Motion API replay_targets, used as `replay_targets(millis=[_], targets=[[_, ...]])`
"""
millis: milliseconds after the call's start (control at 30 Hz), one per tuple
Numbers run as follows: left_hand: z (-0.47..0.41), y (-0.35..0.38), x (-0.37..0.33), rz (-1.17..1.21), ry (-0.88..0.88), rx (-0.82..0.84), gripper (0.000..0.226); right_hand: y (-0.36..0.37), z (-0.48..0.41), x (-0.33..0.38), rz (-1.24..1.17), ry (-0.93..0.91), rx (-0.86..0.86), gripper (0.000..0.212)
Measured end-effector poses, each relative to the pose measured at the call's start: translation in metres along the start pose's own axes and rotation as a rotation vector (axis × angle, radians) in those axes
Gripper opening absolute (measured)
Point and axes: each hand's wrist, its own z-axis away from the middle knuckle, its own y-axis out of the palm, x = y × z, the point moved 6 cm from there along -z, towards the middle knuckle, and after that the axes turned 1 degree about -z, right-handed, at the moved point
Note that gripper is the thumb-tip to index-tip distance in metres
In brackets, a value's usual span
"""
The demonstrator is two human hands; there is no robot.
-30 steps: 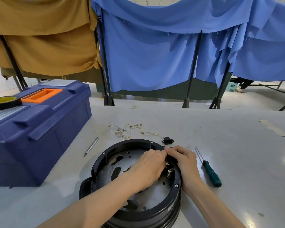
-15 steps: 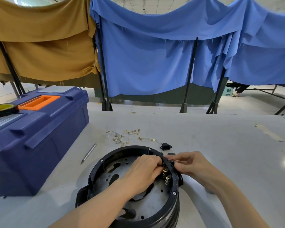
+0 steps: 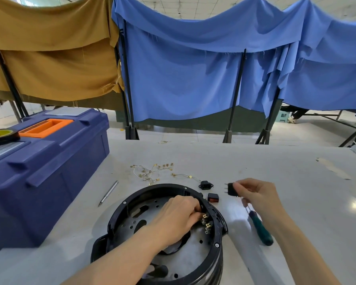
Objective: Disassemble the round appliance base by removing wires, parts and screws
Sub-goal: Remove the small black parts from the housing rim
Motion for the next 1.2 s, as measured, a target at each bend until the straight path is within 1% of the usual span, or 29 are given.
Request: replay_targets(millis=[100,200,333,567,700,767,833,900,1033,1200], targets=[[-0.001,0.001,0.0,-0.008,-0.004,0.005,0.018,0.0,-0.001,-0.011,0.011,0.083,-0.098,0.002],[0.0,0.001,0.0,-0.008,-0.008,0.008,0.018,0.009,0.002,-0.025,0.076,0.138,-0.188,0.001],[-0.001,0.0,0.0,-0.014,-0.009,0.014,0.018,0.02,0.0,-0.031,0.24,0.123,-0.259,0.017],[-0.001,0.001,0.0,-0.02,-0.005,0.015,0.019,0.033,-0.003,-0.033,0.501,0.089,-0.236,0.033],[-0.001,0.002,0.0,-0.02,-0.003,0.017,0.018,0.029,-0.004,-0.031,0.57,0.108,-0.22,0.027],[-0.001,0.002,0.0,-0.019,-0.003,0.019,0.018,0.029,-0.005,-0.028,0.598,0.135,-0.164,0.023],[0.0,0.001,0.0,-0.012,-0.005,0.02,0.017,0.032,-0.005,-0.027,0.641,0.15,-0.087,0.025],[0.0,0.001,-0.001,-0.01,-0.003,0.023,0.017,0.036,-0.003,-0.027,0.703,0.142,-0.071,0.022],[0.0,0.0,-0.002,-0.001,-0.003,0.019,0.017,0.038,-0.004,-0.03,0.711,0.113,-0.094,0.017],[-0.001,-0.002,-0.003,0.021,0.01,-0.001,0.015,0.034,-0.005,-0.029,0.653,0.079,-0.113,0.021]])
